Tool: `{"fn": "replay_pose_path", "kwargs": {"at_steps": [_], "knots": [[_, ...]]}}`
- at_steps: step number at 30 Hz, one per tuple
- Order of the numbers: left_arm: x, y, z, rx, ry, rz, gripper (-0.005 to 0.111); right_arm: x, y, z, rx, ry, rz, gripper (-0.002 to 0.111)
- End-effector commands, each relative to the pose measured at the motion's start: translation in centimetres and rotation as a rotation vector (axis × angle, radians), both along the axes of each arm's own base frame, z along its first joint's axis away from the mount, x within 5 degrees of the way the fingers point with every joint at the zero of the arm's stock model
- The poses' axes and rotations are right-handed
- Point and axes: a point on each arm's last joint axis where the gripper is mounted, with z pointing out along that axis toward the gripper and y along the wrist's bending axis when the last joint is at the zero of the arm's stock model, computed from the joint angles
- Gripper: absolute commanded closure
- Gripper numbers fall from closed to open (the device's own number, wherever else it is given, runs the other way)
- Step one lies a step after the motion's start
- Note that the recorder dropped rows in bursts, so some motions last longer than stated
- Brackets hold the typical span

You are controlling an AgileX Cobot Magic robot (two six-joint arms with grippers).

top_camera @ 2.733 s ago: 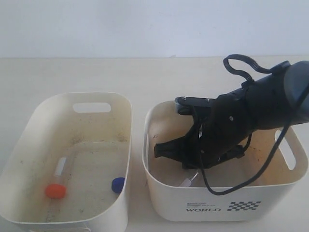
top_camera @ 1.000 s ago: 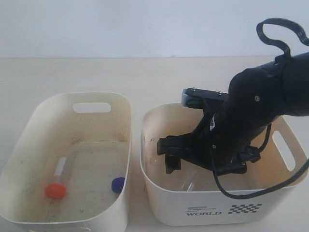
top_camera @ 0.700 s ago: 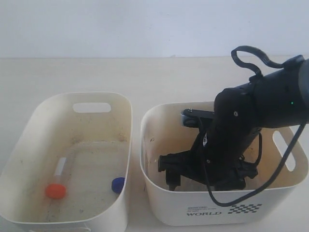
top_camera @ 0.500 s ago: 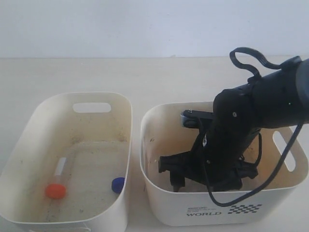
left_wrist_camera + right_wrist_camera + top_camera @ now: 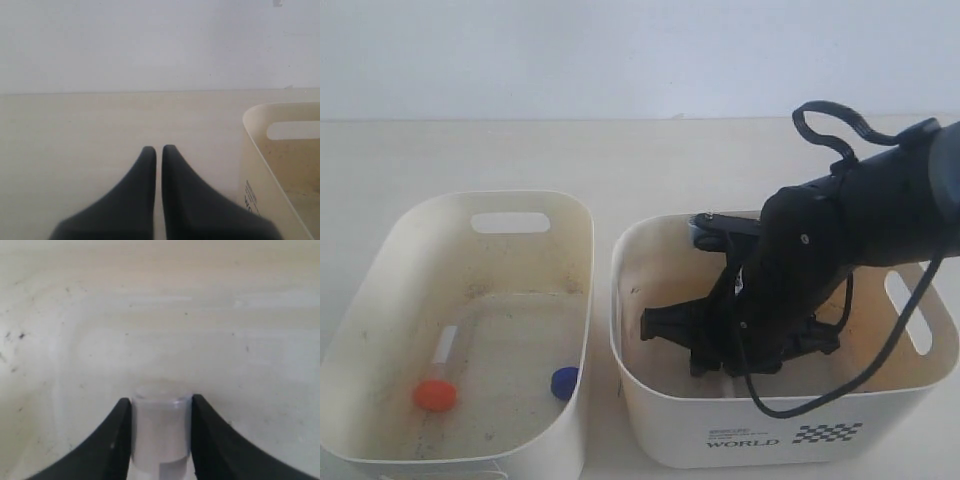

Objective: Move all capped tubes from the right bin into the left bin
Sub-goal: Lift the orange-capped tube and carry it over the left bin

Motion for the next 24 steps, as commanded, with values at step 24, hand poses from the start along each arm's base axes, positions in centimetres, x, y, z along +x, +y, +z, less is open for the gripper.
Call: {"fn": "replay_pose_path", "kwargs": {"at_steps": [24], "knots": [[0.0,0.0,0.2,-0.016,-0.009,0.001,0.102,-3.2,-2.3,14.1,0.243,-0.452,0.027,0.108]]}}
